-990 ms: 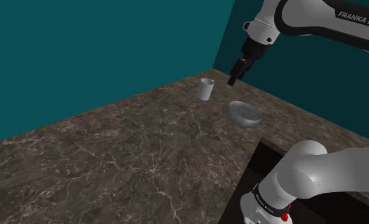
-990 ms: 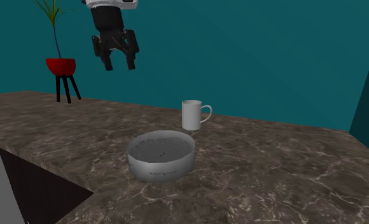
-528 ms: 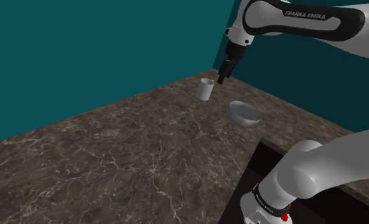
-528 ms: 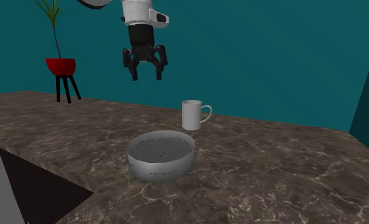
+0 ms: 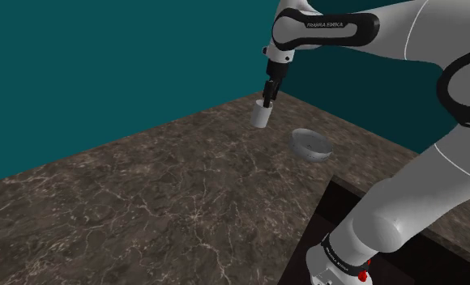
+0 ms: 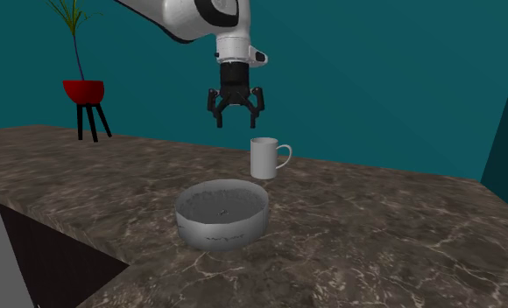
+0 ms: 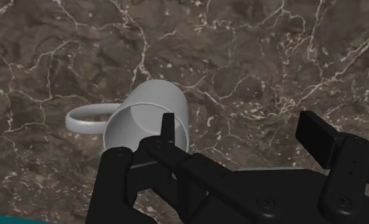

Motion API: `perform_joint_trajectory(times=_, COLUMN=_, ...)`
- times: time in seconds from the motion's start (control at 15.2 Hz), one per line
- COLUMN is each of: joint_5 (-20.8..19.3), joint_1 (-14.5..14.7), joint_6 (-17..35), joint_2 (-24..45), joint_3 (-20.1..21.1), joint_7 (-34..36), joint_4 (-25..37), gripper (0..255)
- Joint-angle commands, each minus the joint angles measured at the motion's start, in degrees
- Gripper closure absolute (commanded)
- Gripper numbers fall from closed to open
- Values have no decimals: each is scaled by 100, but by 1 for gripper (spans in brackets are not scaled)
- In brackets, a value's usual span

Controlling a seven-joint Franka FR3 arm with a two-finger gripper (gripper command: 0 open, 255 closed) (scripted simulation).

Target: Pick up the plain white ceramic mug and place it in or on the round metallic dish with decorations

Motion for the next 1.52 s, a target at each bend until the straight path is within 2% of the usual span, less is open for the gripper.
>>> perform_joint_trajectory(times=0.0, joint_5=-27, joint_1=-20, joint_6=-34, joint_2=533, joint_3=-50, joint_7=-226, joint_4=410, gripper=0)
perform_joint_trajectory(times=0.2, joint_5=-54, joint_1=-53, joint_6=-103, joint_2=1144, joint_3=-81, joint_7=-464, joint_4=914, gripper=0)
perform_joint_trajectory(times=0.66, joint_5=-73, joint_1=-82, joint_6=482, joint_2=1126, joint_3=-103, joint_7=-450, joint_4=314, gripper=0)
perform_joint_trajectory(times=1.19, joint_5=-73, joint_1=-82, joint_6=480, joint_2=1127, joint_3=-103, joint_7=-450, joint_4=316, gripper=0)
perform_joint_trajectory(times=1.25, joint_5=-73, joint_1=-82, joint_6=480, joint_2=1127, joint_3=-103, joint_7=-450, joint_4=316, gripper=255)
perform_joint_trajectory(times=1.45, joint_5=-73, joint_1=-82, joint_6=480, joint_2=1127, joint_3=-103, joint_7=-450, joint_4=316, gripper=255)
